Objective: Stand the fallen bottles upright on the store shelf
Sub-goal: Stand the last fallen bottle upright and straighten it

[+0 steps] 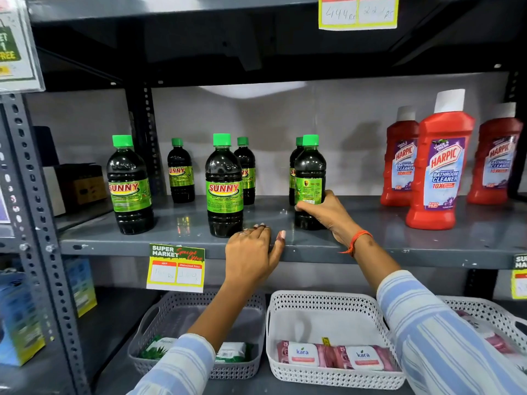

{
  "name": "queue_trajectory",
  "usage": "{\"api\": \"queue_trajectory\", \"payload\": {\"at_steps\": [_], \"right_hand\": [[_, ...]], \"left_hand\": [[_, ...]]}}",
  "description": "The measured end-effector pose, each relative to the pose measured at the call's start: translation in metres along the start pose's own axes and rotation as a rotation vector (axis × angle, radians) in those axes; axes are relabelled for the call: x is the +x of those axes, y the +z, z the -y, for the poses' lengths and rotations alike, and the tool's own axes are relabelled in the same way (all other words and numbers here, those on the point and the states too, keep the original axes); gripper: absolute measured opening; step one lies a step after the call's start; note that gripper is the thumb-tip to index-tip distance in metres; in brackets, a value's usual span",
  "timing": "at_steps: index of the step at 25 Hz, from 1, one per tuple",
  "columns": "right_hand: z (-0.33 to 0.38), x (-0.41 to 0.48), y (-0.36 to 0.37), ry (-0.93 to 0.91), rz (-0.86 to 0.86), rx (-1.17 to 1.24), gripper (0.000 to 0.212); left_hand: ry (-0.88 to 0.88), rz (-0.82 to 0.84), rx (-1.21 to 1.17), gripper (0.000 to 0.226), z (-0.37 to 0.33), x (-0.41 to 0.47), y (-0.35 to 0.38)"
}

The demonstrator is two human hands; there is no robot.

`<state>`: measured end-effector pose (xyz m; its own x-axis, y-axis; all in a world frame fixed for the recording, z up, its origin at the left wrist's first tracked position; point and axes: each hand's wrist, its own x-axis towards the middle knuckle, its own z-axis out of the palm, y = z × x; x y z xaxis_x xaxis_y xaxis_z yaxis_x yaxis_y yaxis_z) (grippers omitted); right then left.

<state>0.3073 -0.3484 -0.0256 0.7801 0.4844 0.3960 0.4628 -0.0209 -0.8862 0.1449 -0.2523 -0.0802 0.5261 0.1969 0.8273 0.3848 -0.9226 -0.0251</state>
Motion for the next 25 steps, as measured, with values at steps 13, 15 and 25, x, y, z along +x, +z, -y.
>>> {"api": "queue_trajectory", "payload": {"at_steps": [13, 15, 25], "right_hand": [[-0.0046, -0.0006, -0.0029, 0.037, -0.01, 0.141, 0.083], [-0.0066, 0.001, -0.0037, 0.042, -0.011, 0.147, 0.08], [0.001, -0.0059, -0.0041, -0.025, 0.085, 0.005, 0.072]], "left_hand": [[-0.023, 0.002, -0.034, 0.054, -0.0021, 0.0001, -0.003], [-0.033, 0.01, -0.038, 0.055, -0.0028, 0.0001, -0.003], [-0.037, 0.031, -0.063, 0.057, -0.0028, 0.0008, -0.0042]]}}
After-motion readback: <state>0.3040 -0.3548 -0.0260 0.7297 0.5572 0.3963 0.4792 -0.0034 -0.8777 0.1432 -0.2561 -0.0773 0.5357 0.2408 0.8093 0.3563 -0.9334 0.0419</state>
